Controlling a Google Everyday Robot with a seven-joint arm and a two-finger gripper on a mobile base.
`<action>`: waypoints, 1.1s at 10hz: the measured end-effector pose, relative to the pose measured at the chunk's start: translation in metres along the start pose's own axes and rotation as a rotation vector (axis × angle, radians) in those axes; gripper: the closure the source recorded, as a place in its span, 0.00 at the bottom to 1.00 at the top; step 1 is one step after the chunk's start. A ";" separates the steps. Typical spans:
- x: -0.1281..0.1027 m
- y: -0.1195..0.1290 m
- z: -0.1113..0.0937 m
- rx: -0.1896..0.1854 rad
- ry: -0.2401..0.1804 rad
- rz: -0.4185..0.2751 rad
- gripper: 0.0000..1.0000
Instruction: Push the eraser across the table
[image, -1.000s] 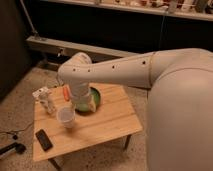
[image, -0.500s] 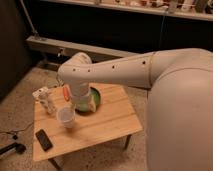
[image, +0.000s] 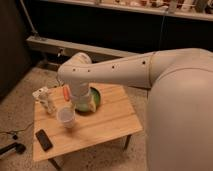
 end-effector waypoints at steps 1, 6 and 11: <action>0.003 0.010 -0.001 0.005 -0.005 -0.036 0.35; 0.015 0.041 -0.004 0.055 -0.030 -0.181 0.35; 0.028 0.052 0.013 0.074 -0.003 -0.247 0.35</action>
